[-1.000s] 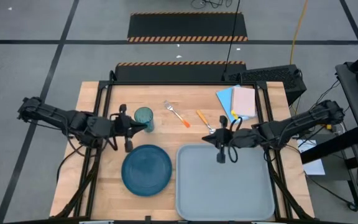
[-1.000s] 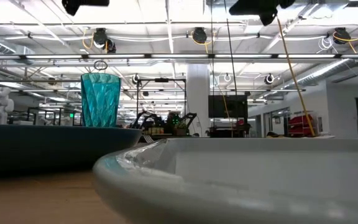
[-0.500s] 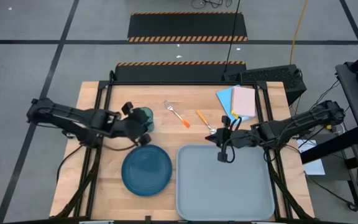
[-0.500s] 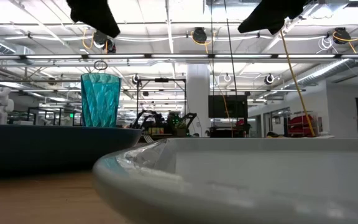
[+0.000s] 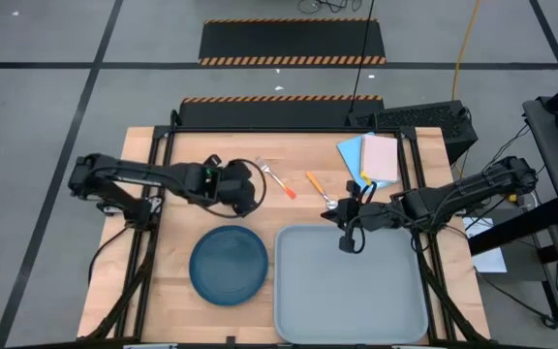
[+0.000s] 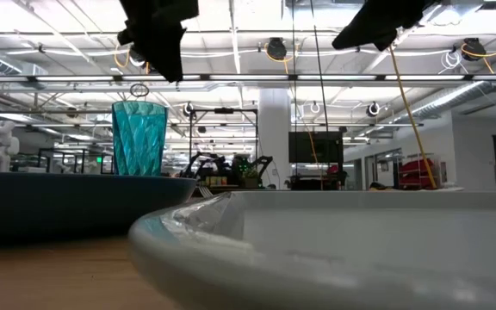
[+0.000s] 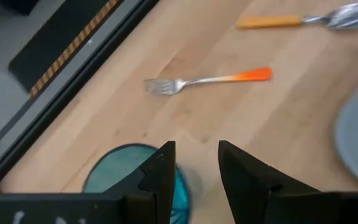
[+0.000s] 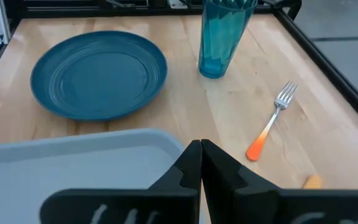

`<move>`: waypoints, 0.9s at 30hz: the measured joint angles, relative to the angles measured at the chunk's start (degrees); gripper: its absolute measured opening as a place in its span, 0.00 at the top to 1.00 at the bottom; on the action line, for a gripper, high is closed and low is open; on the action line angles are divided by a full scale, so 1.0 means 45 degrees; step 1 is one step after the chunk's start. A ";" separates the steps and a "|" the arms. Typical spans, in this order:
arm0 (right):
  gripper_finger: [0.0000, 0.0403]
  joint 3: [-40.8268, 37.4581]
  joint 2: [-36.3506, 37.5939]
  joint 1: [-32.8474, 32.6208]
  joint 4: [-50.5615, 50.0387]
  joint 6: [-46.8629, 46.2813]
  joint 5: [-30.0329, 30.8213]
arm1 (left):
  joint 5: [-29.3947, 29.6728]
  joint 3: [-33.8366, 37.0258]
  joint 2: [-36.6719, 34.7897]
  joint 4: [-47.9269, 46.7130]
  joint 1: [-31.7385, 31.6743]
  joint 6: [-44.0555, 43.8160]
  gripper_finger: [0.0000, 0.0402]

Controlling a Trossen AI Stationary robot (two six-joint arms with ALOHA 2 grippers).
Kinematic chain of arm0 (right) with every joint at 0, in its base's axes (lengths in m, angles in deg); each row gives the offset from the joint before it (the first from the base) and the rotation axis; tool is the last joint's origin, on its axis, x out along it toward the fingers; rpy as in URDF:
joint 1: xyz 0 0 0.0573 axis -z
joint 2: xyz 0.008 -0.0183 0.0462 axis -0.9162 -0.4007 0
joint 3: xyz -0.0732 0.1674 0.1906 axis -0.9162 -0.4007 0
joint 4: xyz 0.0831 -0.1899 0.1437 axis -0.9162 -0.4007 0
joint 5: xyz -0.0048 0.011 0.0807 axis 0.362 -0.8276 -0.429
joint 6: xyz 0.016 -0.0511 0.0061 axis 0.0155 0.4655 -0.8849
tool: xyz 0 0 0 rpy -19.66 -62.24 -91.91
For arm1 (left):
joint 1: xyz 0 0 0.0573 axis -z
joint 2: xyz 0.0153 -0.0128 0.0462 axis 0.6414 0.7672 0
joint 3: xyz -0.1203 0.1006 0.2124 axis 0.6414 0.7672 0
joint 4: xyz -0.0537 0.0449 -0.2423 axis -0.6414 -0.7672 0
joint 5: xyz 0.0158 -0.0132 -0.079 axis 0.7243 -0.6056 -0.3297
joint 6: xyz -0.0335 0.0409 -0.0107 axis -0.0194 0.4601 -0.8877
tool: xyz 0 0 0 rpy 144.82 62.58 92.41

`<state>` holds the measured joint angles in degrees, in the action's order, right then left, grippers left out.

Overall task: Pick and place plate/cup/fork/spoon on tray
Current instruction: Put the blue cup to the top left of the gray tray

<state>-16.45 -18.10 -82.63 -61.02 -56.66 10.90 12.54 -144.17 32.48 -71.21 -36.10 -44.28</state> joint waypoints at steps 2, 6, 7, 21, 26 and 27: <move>1.00 -0.0001 0.0000 -0.0089 -0.0178 -0.0278 0.0001 | -0.0011 0.0011 -0.0010 -0.0063 -0.0213 -0.0124 0.69; 1.00 -0.0001 0.0000 -0.0404 -0.0253 -0.0373 0.0010 | -0.0127 0.0006 -0.0024 -0.0465 -0.0534 -0.0420 0.69; 1.00 -0.0001 0.0000 -0.0479 -0.0235 -0.0371 0.0010 | -0.0111 0.0006 -0.0024 -0.0707 -0.0596 -0.0580 0.69; 1.00 -0.0001 0.0000 -0.1071 -0.0199 -0.0388 0.0044 | -0.2809 -0.0917 -0.0165 -0.3780 -0.1437 -0.1724 0.69; 1.00 -0.0001 0.0000 -0.1081 -0.0199 -0.0360 0.0044 | -0.4334 -0.0917 -0.0145 -0.4206 -0.1902 -0.0562 0.69; 1.00 -0.0001 0.0000 -0.1081 -0.0199 -0.0349 0.0044 | -0.4588 -0.0917 -0.0145 -0.4209 -0.2020 -0.0327 0.68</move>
<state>-16.45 -18.10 -87.50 -61.92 -58.23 11.10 -8.10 -148.29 31.82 -90.15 -45.19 -45.76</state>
